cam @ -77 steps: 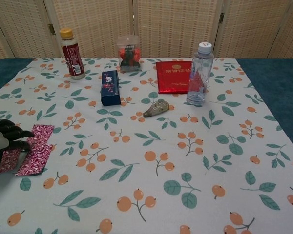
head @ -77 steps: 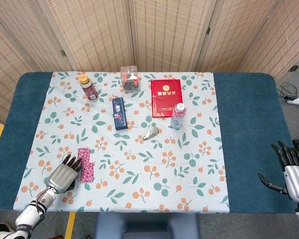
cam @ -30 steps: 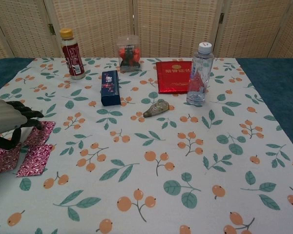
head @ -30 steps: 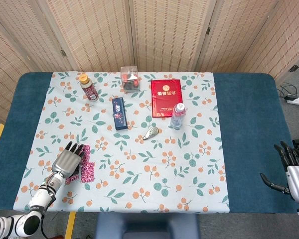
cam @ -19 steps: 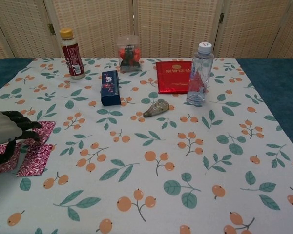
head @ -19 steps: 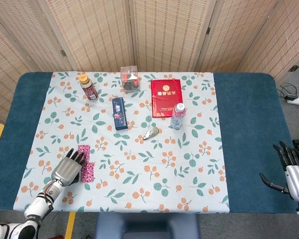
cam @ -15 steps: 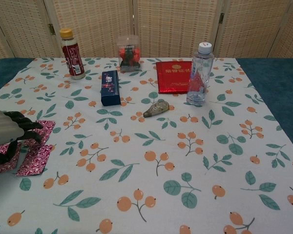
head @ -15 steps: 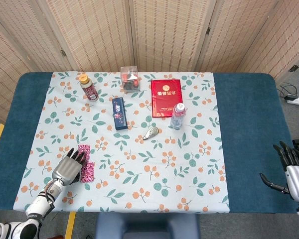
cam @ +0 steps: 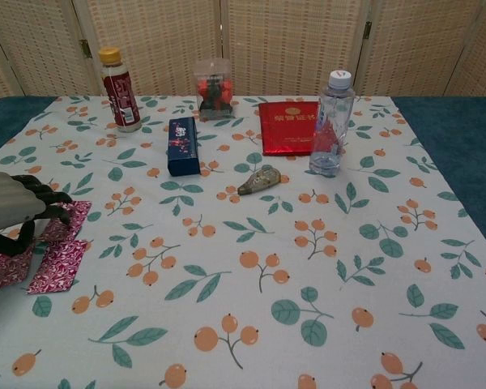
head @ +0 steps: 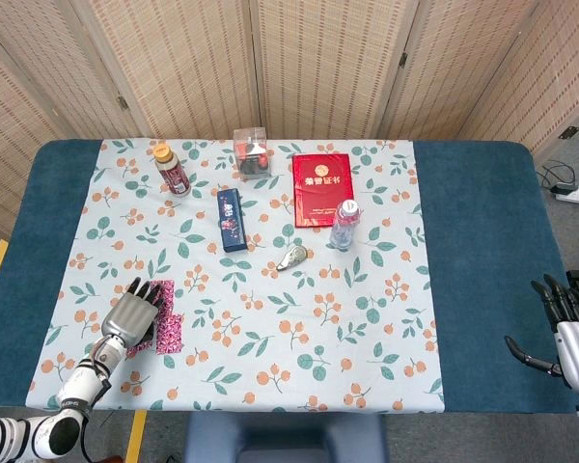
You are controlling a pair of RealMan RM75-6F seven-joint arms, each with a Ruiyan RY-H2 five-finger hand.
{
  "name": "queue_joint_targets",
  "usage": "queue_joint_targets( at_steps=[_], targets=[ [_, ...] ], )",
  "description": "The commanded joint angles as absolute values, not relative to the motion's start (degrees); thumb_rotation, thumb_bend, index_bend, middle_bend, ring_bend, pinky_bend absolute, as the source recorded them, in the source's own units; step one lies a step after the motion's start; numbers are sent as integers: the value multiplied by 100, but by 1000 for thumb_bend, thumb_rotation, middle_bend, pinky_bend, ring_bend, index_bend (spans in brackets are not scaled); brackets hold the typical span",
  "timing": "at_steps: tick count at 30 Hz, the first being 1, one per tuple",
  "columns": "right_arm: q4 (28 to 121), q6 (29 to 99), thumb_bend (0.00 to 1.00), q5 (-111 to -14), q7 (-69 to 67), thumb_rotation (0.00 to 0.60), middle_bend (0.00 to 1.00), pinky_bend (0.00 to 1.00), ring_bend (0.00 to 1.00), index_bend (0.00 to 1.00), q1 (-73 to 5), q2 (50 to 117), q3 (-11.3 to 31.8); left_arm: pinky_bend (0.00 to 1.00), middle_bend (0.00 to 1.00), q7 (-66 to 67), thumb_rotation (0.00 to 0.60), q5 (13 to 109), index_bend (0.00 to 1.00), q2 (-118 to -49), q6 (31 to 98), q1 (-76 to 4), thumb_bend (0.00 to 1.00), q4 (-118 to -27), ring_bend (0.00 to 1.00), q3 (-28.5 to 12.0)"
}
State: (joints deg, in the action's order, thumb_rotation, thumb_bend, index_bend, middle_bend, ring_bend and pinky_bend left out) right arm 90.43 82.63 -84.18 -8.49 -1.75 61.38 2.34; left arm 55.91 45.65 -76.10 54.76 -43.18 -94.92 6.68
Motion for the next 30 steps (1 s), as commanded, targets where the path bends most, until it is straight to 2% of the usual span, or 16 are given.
queue_joint_targets(
  at_steps=[1, 15, 27, 30],
  targets=[
    [9035, 8260, 328, -8419, -858, 295, 0, 0, 0, 0, -175, 6142, 231, 0, 0, 5611, 225, 4446, 162, -7637, 5446, -4379, 942, -9441, 0, 656],
    [8992, 8296, 329, -8434, -928, 293, 0, 0, 0, 0, -134, 6143, 211, 0, 0, 5622, 225, 3944, 160, -7704, 5486, -4596, 942, -9320, 0, 611],
    [9002, 8313, 328, -8468, -929, 295, 0, 0, 0, 0, -154, 6123, 236, 0, 0, 4785, 226, 4917, 157, -7168, 5926, -4230, 938, -9934, 0, 721],
    [9003, 8325, 329, -8477, -928, 296, 0, 0, 0, 0, -158, 6116, 244, 0, 0, 4400, 263, 5274, 161, -7016, 5987, -4070, 857, -10041, 0, 758]
  ],
)
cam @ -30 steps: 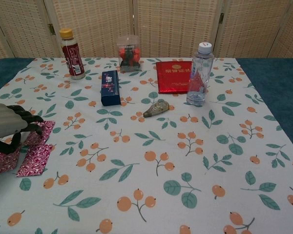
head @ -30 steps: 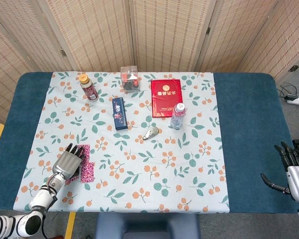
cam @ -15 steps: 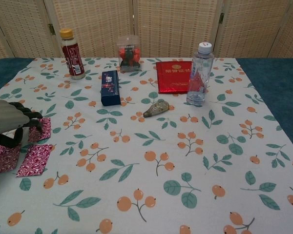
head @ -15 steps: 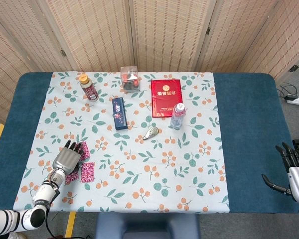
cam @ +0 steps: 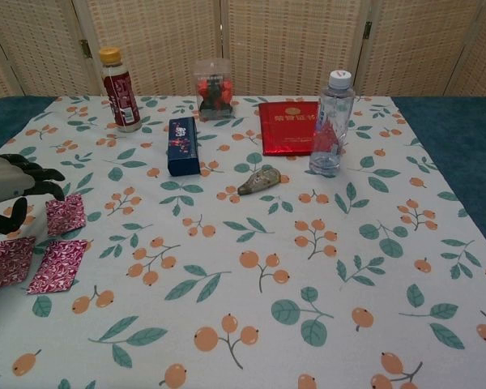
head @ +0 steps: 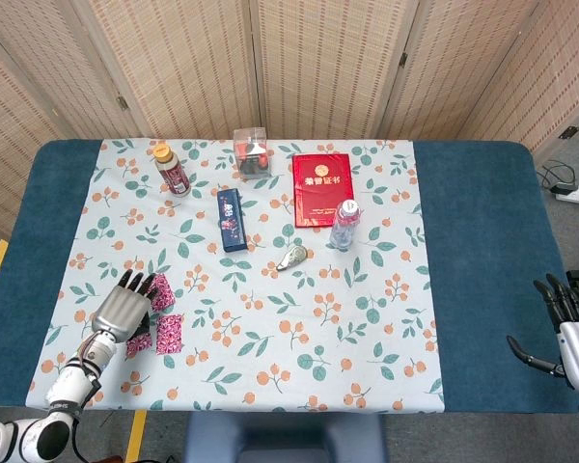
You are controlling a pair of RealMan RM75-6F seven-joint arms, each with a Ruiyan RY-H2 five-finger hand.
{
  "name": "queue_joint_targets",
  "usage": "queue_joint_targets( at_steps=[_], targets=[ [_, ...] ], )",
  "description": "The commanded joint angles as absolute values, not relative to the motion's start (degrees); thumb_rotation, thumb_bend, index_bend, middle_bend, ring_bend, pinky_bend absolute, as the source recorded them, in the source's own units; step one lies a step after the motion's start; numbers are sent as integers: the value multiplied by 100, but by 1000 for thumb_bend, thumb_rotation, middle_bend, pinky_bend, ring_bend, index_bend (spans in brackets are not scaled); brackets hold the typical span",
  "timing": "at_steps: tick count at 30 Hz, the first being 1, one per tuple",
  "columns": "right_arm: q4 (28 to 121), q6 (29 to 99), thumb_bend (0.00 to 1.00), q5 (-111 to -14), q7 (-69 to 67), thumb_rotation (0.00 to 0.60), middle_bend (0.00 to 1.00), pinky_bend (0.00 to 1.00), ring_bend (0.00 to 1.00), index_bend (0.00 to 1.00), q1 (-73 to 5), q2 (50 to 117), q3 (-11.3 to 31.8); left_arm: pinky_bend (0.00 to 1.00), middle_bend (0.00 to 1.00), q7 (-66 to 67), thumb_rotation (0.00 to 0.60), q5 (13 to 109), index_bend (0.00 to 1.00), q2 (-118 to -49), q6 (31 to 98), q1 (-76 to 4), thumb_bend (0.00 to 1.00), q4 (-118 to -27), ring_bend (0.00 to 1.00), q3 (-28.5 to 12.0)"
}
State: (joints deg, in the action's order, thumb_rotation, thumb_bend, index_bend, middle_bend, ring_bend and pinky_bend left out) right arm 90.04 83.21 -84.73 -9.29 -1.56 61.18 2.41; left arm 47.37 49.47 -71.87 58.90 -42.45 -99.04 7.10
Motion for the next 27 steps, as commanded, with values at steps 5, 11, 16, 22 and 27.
queue_joint_targets(
  at_steps=[5, 11, 16, 22, 27],
  targets=[
    [8999, 8368, 328, -8515, -946, 313, 0, 0, 0, 0, -156, 6108, 251, 0, 0, 3716, 520, 5839, 160, -6750, 5969, -3817, 552, -10220, 0, 847],
    [8984, 8362, 328, -8565, -969, 324, 0, 0, 0, 0, -179, 6117, 245, 0, 0, 3236, 580, 6618, 159, -6716, 6115, -3550, 336, -10249, 0, 943],
    [8940, 8373, 329, -8585, -1013, 322, 0, 0, 0, 0, -172, 6137, 231, 0, 0, 3216, 576, 6979, 151, -6798, 6040, -3477, 295, -10326, 0, 1004],
    [8878, 8363, 329, -8586, -1082, 323, 0, 0, 0, 0, -167, 6148, 217, 0, 0, 3563, 573, 6727, 137, -7097, 5852, -3504, 285, -10274, 0, 889],
    [8855, 8353, 329, -8573, -1106, 324, 0, 0, 0, 0, -161, 6150, 210, 0, 0, 3911, 576, 6182, 120, -7305, 5750, -3556, 286, -10315, 0, 749]
  ],
)
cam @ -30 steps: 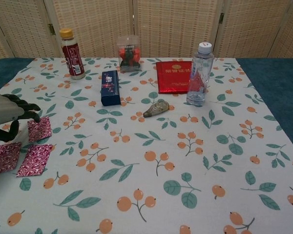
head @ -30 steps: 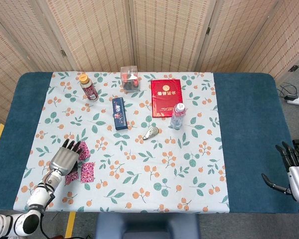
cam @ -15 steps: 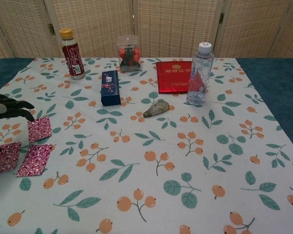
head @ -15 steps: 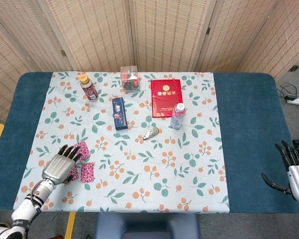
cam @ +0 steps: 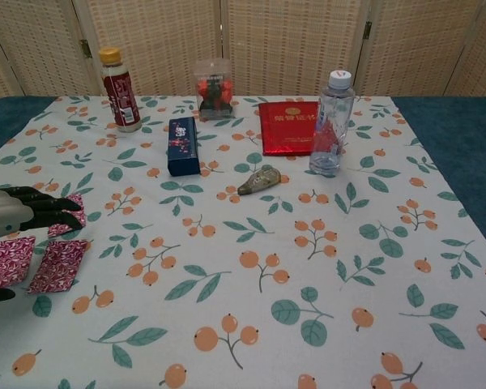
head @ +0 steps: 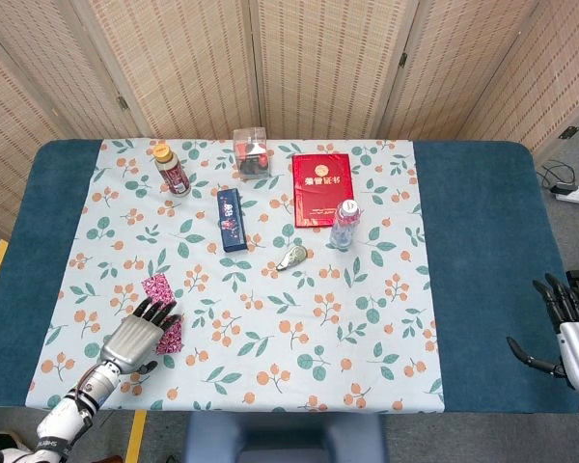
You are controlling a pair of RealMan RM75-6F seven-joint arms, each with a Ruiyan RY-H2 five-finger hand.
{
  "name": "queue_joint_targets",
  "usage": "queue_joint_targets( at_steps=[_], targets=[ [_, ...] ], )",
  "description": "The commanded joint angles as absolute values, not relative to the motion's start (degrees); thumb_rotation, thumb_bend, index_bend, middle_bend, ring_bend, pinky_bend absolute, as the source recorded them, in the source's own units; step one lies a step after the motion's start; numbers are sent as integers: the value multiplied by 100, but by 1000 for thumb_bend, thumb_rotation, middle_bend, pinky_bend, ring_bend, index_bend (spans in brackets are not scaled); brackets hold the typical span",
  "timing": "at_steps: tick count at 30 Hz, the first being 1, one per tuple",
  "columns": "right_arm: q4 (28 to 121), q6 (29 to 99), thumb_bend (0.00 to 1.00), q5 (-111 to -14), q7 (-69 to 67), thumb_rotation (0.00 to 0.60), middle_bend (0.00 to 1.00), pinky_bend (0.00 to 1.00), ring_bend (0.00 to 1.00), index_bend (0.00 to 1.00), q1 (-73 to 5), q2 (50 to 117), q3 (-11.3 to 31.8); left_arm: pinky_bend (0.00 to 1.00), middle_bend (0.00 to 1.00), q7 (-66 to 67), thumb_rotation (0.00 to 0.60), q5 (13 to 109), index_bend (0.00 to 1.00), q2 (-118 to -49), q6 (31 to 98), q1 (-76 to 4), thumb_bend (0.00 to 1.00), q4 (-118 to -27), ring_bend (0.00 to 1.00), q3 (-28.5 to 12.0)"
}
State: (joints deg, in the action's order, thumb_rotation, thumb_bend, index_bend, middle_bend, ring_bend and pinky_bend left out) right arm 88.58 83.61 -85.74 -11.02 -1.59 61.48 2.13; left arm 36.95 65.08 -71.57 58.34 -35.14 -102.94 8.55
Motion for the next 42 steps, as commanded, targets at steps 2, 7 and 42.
queue_joint_targets(
  at_steps=[2, 7, 42],
  targets=[
    [8850, 8343, 329, -8575, -1112, 323, 0, 0, 0, 0, -167, 6153, 209, 0, 0, 3966, 575, 5996, 117, -7358, 5712, -3584, 286, -10320, 0, 692],
    [8844, 8339, 329, -8568, -1114, 326, 0, 0, 0, 0, -171, 6150, 213, 0, 0, 4042, 574, 5600, 113, -7433, 5641, -3652, 286, -10317, 0, 587],
    [8809, 8281, 328, -8498, -1139, 328, 0, 0, 0, 0, -158, 6158, 208, 0, 0, 4061, 575, 4636, 146, -7581, 5645, -3849, 307, -10179, 0, 569]
  ],
)
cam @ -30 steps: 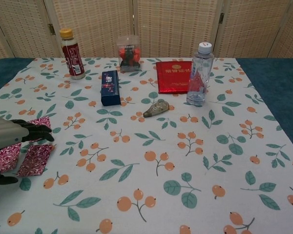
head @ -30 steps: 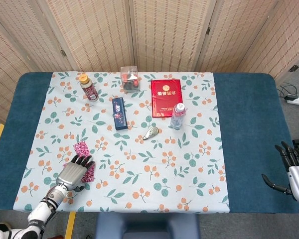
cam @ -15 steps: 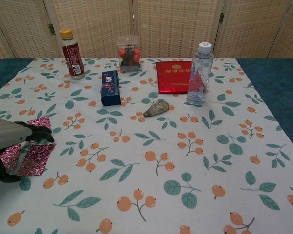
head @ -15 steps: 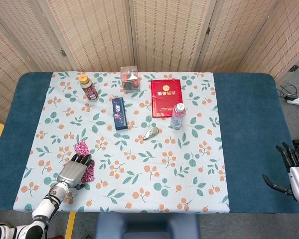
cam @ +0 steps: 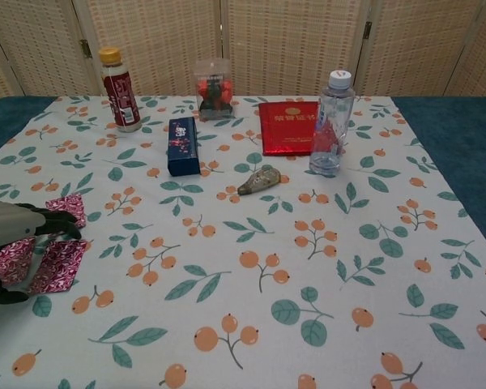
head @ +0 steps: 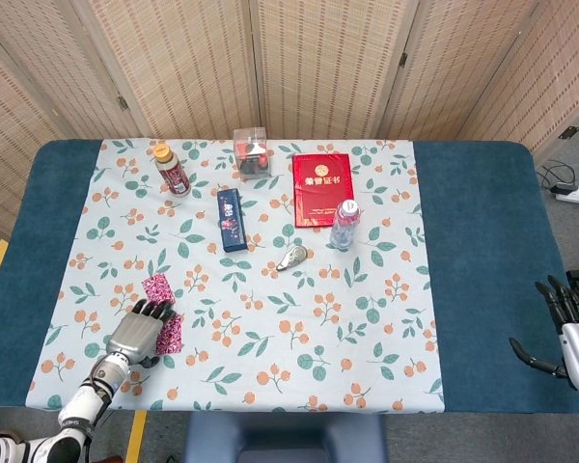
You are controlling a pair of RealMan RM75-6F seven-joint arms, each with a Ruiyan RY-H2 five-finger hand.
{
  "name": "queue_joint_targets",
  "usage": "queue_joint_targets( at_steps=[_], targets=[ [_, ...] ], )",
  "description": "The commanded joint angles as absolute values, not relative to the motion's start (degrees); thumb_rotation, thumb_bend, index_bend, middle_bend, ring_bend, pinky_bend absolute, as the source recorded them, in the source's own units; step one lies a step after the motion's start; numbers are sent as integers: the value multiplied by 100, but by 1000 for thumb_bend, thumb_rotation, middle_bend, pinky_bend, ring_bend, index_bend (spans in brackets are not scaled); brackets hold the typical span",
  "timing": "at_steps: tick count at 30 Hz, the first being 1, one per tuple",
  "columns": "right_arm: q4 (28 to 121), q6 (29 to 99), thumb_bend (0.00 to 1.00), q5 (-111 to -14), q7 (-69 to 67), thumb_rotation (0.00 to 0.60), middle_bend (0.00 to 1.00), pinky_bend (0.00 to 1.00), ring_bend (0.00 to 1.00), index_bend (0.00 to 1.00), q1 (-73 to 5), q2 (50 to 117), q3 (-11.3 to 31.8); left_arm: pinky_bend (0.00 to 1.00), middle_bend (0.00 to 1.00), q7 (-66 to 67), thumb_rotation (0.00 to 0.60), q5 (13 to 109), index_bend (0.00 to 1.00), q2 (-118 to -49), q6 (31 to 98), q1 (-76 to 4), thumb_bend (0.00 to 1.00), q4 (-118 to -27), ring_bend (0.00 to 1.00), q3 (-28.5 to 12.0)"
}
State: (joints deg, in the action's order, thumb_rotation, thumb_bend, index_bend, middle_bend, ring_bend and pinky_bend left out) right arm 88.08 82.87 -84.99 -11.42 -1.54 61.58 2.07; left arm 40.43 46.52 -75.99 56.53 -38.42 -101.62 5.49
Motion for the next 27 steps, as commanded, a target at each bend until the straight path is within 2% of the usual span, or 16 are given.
queue_joint_targets(
  at_steps=[1, 12, 27],
  targets=[
    [8809, 8275, 328, -8496, -1138, 328, 0, 0, 0, 0, -163, 6160, 210, 0, 0, 4089, 576, 4617, 146, -7567, 5632, -3862, 307, -10200, 0, 591],
    [8806, 8307, 328, -8503, -1141, 328, 0, 0, 0, 0, -144, 6162, 208, 0, 0, 4120, 575, 4804, 136, -7526, 5738, -3853, 306, -10438, 0, 701],
    [8790, 8272, 329, -8475, -1157, 328, 0, 0, 0, 0, -150, 6164, 213, 0, 0, 4216, 580, 4537, 112, -7686, 5782, -3919, 307, -10247, 0, 644]
  ],
)
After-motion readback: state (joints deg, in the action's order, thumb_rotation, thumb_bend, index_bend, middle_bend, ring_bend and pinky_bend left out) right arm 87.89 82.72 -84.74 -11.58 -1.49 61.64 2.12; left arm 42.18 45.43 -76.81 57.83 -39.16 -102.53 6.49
